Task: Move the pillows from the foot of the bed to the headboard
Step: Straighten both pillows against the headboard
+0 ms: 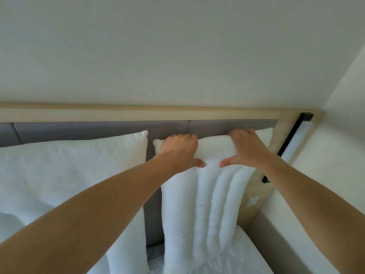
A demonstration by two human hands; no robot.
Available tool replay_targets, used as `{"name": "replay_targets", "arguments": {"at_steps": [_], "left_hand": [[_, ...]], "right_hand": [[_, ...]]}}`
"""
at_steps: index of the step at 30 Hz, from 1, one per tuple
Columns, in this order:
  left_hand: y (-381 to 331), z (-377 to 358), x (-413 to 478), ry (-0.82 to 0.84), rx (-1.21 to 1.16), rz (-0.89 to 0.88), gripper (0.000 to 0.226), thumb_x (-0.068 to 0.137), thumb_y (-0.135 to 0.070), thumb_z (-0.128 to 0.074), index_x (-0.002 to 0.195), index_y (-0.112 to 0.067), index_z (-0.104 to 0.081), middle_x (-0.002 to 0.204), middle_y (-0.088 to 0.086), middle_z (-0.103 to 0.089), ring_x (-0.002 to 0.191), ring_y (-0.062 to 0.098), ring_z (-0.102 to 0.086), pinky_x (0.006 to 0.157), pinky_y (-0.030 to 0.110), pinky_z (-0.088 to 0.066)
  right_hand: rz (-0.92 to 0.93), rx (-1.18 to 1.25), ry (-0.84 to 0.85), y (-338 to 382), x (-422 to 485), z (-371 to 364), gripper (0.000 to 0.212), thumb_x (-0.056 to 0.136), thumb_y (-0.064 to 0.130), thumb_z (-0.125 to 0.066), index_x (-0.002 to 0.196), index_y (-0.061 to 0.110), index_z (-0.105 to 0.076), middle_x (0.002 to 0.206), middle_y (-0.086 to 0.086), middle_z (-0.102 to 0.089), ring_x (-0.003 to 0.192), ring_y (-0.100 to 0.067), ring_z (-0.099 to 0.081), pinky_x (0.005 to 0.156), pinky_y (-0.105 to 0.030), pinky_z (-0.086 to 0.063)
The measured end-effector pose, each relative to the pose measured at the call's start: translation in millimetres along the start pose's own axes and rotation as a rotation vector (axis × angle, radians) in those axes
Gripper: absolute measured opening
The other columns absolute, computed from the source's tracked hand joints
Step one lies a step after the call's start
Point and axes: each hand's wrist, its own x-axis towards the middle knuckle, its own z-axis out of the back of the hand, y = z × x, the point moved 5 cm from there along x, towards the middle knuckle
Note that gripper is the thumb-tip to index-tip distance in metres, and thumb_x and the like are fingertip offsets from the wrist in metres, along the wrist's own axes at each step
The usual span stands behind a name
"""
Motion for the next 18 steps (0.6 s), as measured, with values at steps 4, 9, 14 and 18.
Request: {"name": "replay_targets", "arguments": {"at_steps": [4, 9, 14, 18], "left_hand": [[-1.8, 3.6, -4.0, -0.018, -0.011, -0.019, 0.053, 0.084, -0.063, -0.07, 0.102, -0.017, -0.051, 0.098, 0.002, -0.067, 0.085, 0.027, -0.059, 0.066, 0.035, -0.034], [3.7, 26.8, -7.5, -0.042, -0.017, -0.032, 0.053, 0.085, -0.062, -0.069, 0.105, -0.016, -0.053, 0.097, 0.002, -0.066, 0.083, 0.028, -0.057, 0.065, 0.036, -0.036], [5.1, 48.0, -3.3, -0.039, 0.007, -0.052, 0.054, 0.083, -0.063, -0.07, 0.106, -0.018, -0.051, 0.098, 0.001, -0.065, 0.086, 0.029, -0.058, 0.068, 0.036, -0.036], [17.8, 40.7, -8.8, -0.02, 0.033, -0.021, 0.058, 0.082, -0.066, -0.07, 0.107, -0.018, -0.051, 0.101, 0.0, -0.064, 0.091, 0.028, -0.06, 0.069, 0.036, -0.037]], "right_hand": [[-0.03, -0.006, -0.134, 5.3, -10.4, -1.7, 0.098, 0.048, 0.098, -0.056, 0.092, 0.01, -0.056, 0.091, 0.001, -0.061, 0.091, -0.027, -0.06, 0.088, -0.038, -0.038], [-0.037, 0.068, -0.183, 10.8, -8.6, 26.0, 0.099, 0.043, 0.098, -0.057, 0.093, 0.013, -0.057, 0.088, 0.007, -0.056, 0.083, -0.019, -0.049, 0.083, -0.029, -0.028], [-0.073, 0.13, -0.18, 11.8, -7.9, 36.0, 0.092, 0.042, 0.095, -0.061, 0.09, 0.017, -0.053, 0.087, 0.008, -0.053, 0.083, -0.017, -0.046, 0.08, -0.028, -0.024], [-0.065, 0.133, -0.165, 25.2, 0.8, 20.4, 0.102, 0.042, 0.102, -0.055, 0.093, 0.015, -0.058, 0.091, 0.006, -0.059, 0.091, -0.023, -0.057, 0.082, -0.03, -0.028]]}}
